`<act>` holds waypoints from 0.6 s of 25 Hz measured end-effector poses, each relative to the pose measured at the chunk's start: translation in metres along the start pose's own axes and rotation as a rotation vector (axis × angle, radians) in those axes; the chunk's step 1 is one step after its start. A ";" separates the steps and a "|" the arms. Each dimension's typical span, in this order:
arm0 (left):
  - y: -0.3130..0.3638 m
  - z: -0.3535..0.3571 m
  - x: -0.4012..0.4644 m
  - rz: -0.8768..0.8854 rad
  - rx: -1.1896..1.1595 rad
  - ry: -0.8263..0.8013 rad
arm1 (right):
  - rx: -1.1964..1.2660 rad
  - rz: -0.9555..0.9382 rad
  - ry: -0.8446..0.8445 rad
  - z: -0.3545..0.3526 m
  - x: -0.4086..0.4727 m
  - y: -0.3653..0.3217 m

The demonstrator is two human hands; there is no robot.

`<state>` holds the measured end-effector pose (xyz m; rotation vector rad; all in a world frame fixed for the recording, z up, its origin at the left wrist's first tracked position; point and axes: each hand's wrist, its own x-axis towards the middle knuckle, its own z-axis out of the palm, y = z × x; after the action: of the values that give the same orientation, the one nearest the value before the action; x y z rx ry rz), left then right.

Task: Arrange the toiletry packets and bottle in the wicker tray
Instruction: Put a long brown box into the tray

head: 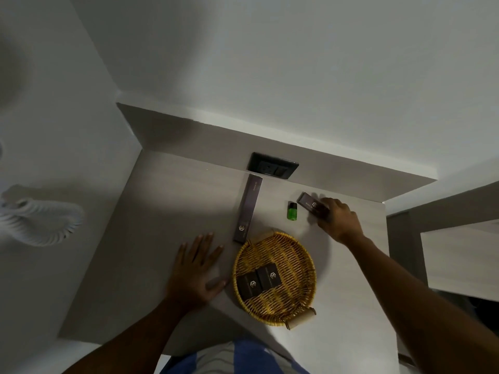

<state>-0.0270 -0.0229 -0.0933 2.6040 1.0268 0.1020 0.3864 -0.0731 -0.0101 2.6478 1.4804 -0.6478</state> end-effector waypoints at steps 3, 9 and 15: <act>0.001 0.000 0.000 -0.014 -0.001 0.006 | 0.026 0.076 -0.011 -0.003 0.015 -0.008; 0.000 0.001 0.002 -0.012 0.007 -0.032 | 0.619 0.336 0.248 -0.023 -0.026 -0.006; 0.001 -0.003 0.002 -0.010 0.022 -0.067 | 1.006 0.525 0.145 0.009 -0.114 -0.018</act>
<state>-0.0253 -0.0209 -0.0905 2.6027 1.0226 0.0007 0.3162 -0.1569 0.0276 3.6103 0.3838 -1.4246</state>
